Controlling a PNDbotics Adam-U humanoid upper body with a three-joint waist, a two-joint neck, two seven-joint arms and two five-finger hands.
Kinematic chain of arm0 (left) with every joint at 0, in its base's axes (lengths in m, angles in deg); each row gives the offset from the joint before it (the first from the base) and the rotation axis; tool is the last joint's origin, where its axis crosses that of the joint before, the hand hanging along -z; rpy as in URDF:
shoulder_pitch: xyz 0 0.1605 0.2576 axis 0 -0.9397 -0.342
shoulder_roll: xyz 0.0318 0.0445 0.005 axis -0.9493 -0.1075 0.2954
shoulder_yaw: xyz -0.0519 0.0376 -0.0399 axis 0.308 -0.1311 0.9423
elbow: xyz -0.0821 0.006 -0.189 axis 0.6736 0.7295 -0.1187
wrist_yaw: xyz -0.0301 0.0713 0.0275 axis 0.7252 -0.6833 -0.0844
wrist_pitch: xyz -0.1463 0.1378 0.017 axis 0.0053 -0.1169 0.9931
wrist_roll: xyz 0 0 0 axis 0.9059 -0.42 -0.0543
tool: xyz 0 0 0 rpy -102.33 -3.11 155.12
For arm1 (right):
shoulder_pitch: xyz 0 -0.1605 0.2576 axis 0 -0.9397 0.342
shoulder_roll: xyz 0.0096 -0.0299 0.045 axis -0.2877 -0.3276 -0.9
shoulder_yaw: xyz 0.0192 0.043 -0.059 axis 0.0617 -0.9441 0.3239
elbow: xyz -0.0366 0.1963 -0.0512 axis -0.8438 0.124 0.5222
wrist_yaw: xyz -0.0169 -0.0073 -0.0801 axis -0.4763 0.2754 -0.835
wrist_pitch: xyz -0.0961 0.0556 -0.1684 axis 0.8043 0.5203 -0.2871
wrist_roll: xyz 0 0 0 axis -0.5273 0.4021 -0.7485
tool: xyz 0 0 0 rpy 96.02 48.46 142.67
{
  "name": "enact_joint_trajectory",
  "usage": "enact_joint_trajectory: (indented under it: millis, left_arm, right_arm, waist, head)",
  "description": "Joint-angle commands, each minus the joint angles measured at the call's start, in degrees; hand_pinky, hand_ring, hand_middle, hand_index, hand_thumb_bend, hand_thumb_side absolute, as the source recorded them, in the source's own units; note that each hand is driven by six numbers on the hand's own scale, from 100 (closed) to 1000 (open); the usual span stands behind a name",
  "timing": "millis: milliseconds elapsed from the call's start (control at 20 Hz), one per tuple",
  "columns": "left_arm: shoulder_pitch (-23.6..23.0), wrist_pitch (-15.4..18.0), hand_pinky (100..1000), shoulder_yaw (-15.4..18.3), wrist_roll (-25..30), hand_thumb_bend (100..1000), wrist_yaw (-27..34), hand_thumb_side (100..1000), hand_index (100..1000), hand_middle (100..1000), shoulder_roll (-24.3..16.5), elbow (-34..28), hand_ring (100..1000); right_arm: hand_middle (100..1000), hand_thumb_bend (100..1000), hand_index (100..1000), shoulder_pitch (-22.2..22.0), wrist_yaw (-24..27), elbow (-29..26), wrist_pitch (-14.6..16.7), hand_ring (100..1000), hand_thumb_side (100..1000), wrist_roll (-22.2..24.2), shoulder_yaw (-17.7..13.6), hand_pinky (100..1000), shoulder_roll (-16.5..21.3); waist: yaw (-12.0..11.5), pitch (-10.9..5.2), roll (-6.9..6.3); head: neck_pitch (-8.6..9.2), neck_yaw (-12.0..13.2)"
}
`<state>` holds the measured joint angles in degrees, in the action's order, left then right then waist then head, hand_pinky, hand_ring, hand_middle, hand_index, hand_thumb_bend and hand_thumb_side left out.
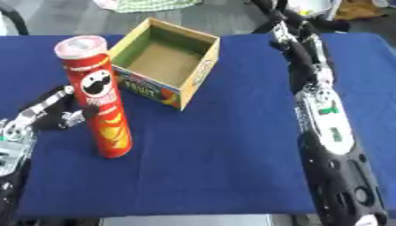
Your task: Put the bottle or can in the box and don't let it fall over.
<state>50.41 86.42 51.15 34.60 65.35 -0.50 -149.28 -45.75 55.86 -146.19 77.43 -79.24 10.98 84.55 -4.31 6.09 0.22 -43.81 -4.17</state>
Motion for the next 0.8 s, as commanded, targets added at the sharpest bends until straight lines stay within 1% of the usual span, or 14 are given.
enact_joint_trajectory:
  millis: [50, 150, 550, 600, 800]
  left_arm:
    - [0.6, -0.4, 1000, -0.1, -0.9, 100, 0.2, 583, 598, 628, -0.5, -1.0, 827]
    - [0.6, -0.5, 1000, -0.1, -1.1, 100, 0.4, 613, 632, 636, -0.5, -1.0, 829]
    - [0.5, -0.7, 1000, -0.1, -1.8, 100, 0.5, 610, 628, 632, -0.5, -1.1, 828]
    - [0.5, -0.8, 1000, 0.1, -1.9, 100, 0.5, 539, 512, 590, -0.4, -1.1, 806]
    - [0.4, -2.8, 1000, 0.4, -3.7, 100, 1.2, 543, 467, 562, -0.3, -1.5, 788]
  right_arm:
    - [1000, 393, 824, 0.9, 0.4, -0.6, 0.0, 1000, 385, -0.3, -0.4, 801, 0.8]
    - [1000, 392, 824, 0.9, 0.4, -0.6, 0.0, 1000, 386, -0.4, -0.4, 800, 0.8]
    - [1000, 391, 824, 0.9, 0.4, -0.6, 0.0, 1000, 386, -0.4, -0.4, 800, 0.8]
    - [1000, 389, 823, 0.9, 0.4, -0.6, 0.0, 1000, 387, -0.4, -0.4, 800, 0.8]
    - [1000, 388, 823, 0.8, 0.4, -0.6, 0.0, 1000, 387, -0.5, -0.5, 800, 0.8]
  waist:
    - [0.0, -0.59, 0.0]
    - [0.0, -0.59, 0.0]
    - [0.0, -0.63, -0.01]
    - [-0.1, -0.67, 0.02]
    - [-0.1, -0.78, 0.1]
  head:
    - [-0.31, 0.1]
    - [-0.31, 0.0]
    - [-0.31, 0.0]
    - [-0.25, 0.0]
    - [-0.07, -0.2]
